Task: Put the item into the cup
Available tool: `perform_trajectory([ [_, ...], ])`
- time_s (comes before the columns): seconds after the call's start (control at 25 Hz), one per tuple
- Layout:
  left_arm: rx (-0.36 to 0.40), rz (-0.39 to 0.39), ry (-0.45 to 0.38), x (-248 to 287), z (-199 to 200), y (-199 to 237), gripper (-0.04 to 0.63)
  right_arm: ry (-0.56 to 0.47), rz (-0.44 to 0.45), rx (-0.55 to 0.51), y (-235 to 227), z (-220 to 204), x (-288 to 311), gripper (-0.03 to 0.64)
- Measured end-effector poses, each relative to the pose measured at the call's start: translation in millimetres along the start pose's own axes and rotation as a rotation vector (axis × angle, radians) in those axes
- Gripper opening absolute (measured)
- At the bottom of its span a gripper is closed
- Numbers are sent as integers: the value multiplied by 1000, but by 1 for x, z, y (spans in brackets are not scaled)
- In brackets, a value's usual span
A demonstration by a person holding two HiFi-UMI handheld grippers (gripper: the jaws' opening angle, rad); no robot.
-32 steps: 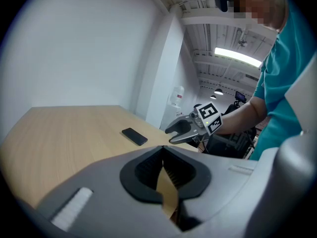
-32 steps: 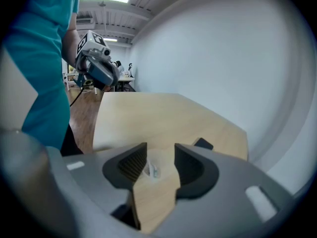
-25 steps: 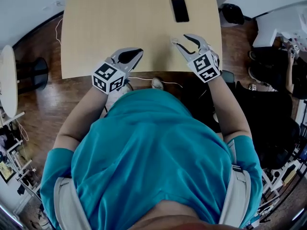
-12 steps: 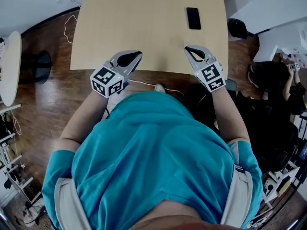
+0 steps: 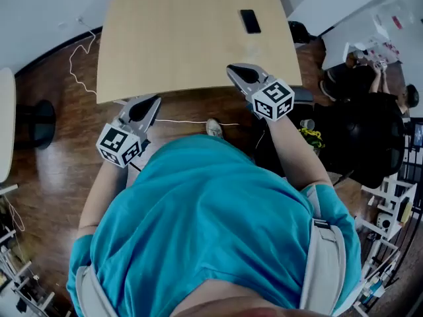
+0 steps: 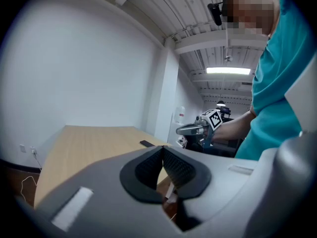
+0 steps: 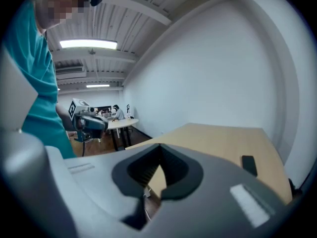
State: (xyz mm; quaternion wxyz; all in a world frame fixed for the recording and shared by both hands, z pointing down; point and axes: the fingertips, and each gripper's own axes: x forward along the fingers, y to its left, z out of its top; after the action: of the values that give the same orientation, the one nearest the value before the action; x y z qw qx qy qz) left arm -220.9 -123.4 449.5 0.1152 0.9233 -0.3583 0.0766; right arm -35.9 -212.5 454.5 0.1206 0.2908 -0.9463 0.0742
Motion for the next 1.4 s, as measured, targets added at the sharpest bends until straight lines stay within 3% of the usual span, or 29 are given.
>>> perform_trajectory([
  [0.12,-23,19,-6,-40,-7,0,5,-9,13,10,34,8,-9,0],
  [0.28,-69,23,-42,-55,-10,-17,5,-13,23,-13,62,17,-44,2],
  [0.44,-49,9,-80,-56,-2,-47,5,-47,28,-3,77,24,-80,2],
  [0.76,-16,42,-97,3,18,-174,6,-125,118,17,73,6,-220,2],
  [0.96,-49,50,-96,17,-3,-254,5,-120,180,30,98,-36,-285,2],
  [1.12,-33,48,-46,23,-16,-317,5,-151,196,119,99,-64,-337,2],
  [1.4,-25,120,-70,-21,-17,-334,6,-187,210,163,127,-78,-360,2],
])
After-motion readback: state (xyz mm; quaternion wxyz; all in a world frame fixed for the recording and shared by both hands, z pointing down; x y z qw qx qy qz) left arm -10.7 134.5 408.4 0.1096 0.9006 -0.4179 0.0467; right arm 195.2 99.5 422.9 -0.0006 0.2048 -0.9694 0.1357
